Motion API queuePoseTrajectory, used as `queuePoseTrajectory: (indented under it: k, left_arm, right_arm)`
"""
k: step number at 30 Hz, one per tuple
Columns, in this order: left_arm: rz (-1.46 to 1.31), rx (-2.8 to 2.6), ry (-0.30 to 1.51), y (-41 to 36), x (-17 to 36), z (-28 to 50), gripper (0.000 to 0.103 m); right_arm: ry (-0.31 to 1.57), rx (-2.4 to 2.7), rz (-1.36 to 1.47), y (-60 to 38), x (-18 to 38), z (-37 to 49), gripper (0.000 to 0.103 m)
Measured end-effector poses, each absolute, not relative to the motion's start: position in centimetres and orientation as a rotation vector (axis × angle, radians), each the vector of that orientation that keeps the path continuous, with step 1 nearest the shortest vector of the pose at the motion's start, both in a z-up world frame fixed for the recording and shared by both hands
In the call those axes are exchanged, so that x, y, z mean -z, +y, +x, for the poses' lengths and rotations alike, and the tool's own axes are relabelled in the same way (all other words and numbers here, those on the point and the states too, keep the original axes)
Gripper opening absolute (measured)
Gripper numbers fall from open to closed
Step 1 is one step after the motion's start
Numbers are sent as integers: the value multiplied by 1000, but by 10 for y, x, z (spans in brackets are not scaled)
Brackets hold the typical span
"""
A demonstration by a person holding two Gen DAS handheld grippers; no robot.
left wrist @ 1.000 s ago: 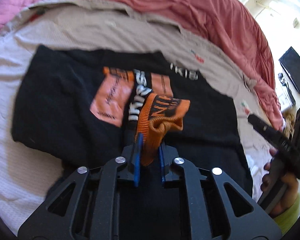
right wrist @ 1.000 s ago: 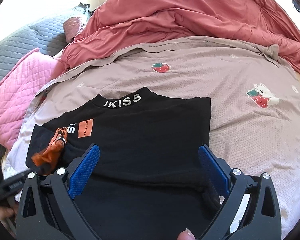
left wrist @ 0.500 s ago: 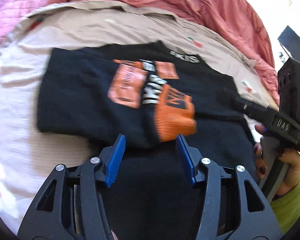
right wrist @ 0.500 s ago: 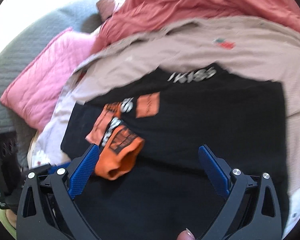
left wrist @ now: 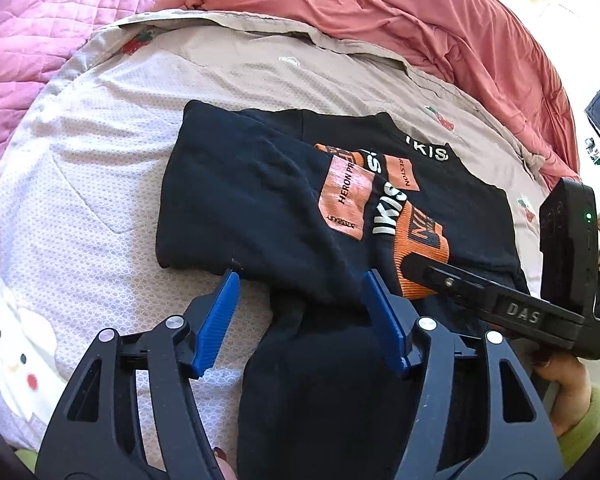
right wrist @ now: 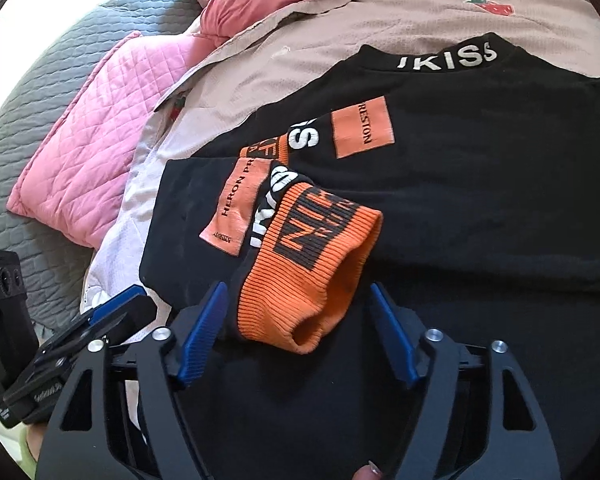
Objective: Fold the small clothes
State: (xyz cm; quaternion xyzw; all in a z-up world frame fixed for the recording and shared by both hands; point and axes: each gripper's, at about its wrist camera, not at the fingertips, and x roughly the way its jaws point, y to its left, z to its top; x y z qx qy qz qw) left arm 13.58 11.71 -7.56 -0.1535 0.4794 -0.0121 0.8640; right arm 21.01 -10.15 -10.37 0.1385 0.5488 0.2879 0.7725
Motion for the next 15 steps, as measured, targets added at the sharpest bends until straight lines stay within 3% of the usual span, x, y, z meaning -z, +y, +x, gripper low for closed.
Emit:
queuePoseTrajectory:
  k: [3, 7, 15]
  left_arm:
    - [-328, 31, 1006, 117, 76, 135, 56]
    - [-318, 27, 1005, 115, 77, 136, 56]
    - [-306, 15, 1006, 115, 77, 136, 56]
  right_arm:
    - [1191, -614, 276, -97, 106, 211, 57]
    - [1169, -657, 280, -94, 103, 212, 21]
    - [1009, -738, 182, -90, 68, 202, 15]
